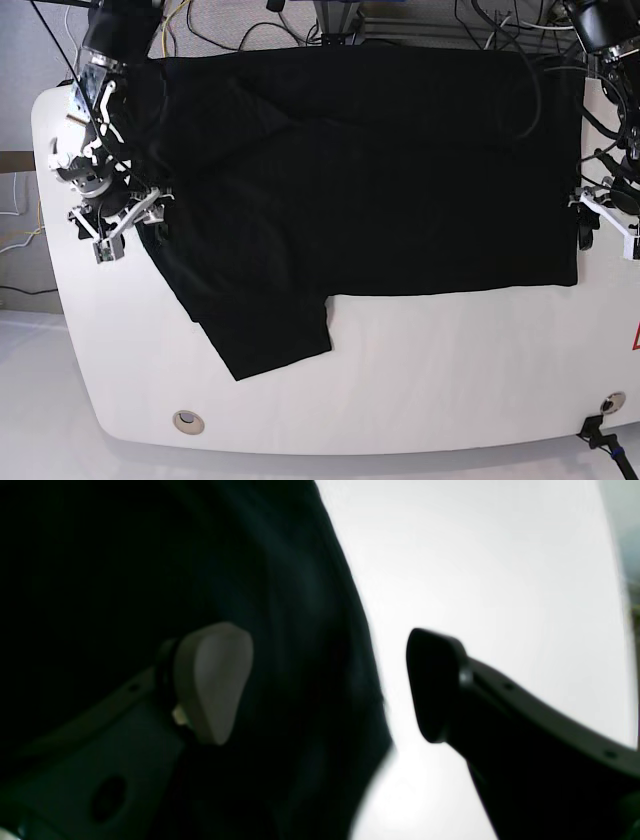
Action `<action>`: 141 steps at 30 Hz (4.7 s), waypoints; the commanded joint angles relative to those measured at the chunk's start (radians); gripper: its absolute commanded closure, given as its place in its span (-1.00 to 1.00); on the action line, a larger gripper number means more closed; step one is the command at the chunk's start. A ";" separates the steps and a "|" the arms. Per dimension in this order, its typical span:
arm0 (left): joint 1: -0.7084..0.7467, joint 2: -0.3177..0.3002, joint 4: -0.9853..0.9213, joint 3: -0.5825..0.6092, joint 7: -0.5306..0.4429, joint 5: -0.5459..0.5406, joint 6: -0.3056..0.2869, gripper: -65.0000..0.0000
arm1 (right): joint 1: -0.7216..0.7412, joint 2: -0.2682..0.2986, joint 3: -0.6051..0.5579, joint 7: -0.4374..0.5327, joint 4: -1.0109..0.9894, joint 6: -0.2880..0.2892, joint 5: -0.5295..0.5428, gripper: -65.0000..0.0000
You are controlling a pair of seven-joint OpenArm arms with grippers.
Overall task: Fold the T-shirt properly
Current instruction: 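Reach both grippers down to the shirt's hem corners and grasp, then lift the hem and fold it over toward the collar with both grippers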
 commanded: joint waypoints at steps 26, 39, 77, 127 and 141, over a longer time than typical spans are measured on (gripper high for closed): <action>-0.582 -0.062 -1.075 0.326 -0.333 -0.011 0.004 -0.44 | 0.489 0.071 -0.226 0.204 -0.657 -0.023 0.008 -0.52; -0.582 -0.029 -1.067 0.328 -0.329 -0.011 0.004 0.47 | 0.746 0.068 -0.229 0.453 -1.148 -0.110 -0.022 -0.52; -0.548 -0.032 -0.997 0.325 -0.445 -0.013 0.004 1.00 | 0.712 -0.065 -0.226 0.499 -1.110 -0.172 -0.180 1.00; 0.158 -0.069 -0.222 0.121 -0.517 -0.011 0.002 1.00 | -0.112 -0.035 -0.221 -0.356 0.374 -0.083 -0.182 1.00; 0.215 -0.110 -0.224 0.148 -0.493 -0.006 -0.102 1.00 | -0.213 -0.035 -0.221 -0.356 0.378 -0.083 -0.180 0.83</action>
